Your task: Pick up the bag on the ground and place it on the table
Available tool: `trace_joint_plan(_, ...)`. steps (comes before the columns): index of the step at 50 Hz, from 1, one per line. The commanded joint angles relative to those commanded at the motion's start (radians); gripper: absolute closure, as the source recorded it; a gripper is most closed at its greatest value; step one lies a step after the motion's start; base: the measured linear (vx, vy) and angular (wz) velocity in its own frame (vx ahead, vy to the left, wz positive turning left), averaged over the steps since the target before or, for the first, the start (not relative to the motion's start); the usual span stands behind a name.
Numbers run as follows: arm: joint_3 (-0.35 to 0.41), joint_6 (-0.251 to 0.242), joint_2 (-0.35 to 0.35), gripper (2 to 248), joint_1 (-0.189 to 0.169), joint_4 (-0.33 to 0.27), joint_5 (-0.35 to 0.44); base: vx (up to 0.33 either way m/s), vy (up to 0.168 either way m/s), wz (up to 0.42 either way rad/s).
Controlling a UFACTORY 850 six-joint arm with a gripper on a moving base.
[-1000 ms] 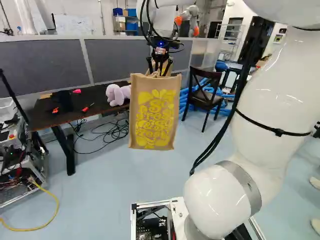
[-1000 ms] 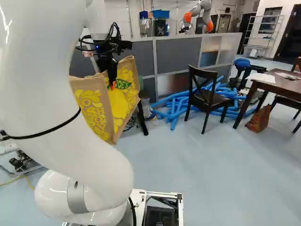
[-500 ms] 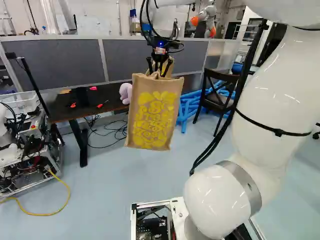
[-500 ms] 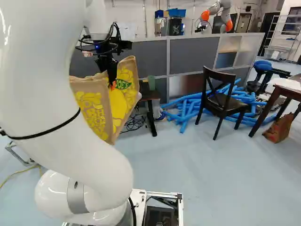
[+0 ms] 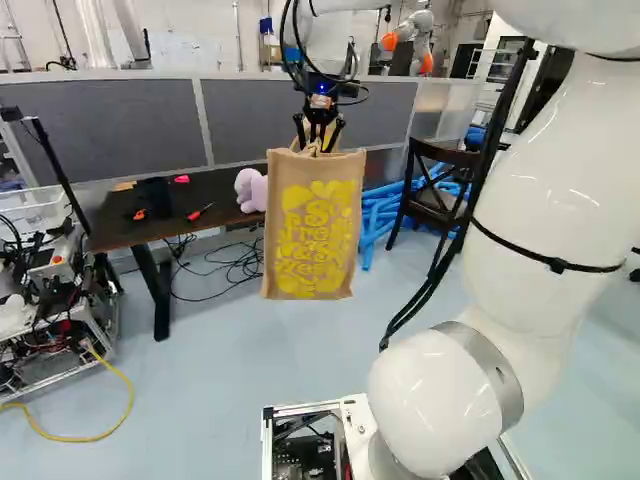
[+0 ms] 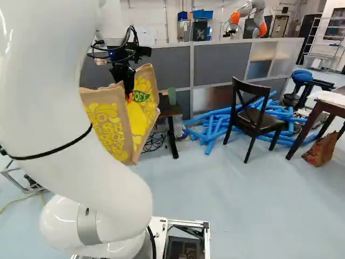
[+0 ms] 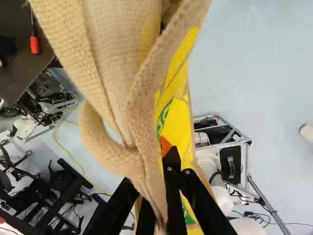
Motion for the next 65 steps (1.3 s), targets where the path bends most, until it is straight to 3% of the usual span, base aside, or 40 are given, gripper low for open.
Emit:
trace_joint_plan(51,0.0,0.0,0.0,228,0.0,0.0,0.0,0.146,0.036,0.162)
trace_joint_plan(65,0.0,0.0,0.0,228,0.0,0.0,0.0,0.021,0.006,0.023)
